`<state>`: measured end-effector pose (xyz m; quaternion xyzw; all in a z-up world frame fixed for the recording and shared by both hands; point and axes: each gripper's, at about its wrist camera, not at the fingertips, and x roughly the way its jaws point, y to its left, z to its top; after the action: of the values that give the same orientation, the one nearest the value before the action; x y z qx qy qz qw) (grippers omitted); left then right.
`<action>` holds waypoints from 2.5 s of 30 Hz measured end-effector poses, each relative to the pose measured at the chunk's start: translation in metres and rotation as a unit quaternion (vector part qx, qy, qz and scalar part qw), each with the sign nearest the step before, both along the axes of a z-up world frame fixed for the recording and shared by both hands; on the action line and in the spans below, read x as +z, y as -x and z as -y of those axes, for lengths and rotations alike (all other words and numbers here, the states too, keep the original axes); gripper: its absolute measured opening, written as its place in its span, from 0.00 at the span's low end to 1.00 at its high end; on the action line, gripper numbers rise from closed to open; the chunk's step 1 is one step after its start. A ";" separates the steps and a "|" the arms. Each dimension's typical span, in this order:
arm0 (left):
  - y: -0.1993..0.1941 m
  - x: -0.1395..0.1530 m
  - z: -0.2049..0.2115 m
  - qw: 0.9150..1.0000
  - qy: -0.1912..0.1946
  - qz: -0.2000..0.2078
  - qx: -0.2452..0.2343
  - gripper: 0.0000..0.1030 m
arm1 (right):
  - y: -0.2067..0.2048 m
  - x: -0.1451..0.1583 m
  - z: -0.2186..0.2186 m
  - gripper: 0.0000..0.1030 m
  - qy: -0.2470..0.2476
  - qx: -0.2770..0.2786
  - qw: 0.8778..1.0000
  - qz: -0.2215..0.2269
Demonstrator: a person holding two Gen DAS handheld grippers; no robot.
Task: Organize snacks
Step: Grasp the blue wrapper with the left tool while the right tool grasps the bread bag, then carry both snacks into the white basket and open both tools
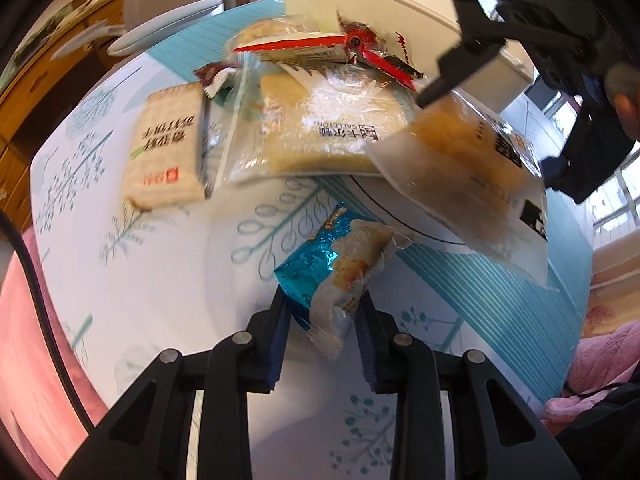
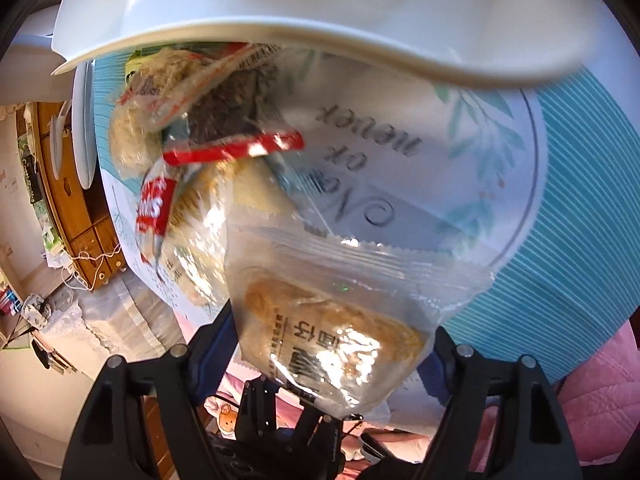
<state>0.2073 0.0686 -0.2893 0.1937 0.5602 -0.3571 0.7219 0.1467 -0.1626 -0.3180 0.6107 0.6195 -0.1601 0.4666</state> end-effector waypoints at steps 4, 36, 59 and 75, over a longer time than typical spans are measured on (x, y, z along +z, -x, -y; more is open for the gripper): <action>0.012 0.009 -0.014 0.999 0.009 0.002 0.032 0.26 | 0.014 0.008 -0.004 0.76 0.006 0.010 1.000 0.006; 0.068 0.143 0.012 0.968 0.096 0.088 0.213 0.24 | 0.035 0.118 0.015 0.75 0.142 0.209 0.942 0.219; 0.054 0.175 0.173 0.936 0.120 0.138 0.301 0.24 | -0.005 0.161 0.151 0.75 0.183 0.352 0.866 0.305; 0.018 0.165 0.257 0.940 0.136 0.130 0.286 0.25 | -0.031 0.161 0.234 0.77 0.233 0.359 0.853 0.298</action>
<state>0.1889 -0.1883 -0.1247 -0.0301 0.4397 -0.1795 0.8795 0.1778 -0.3965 -0.1570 0.2379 0.5714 0.0686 0.7824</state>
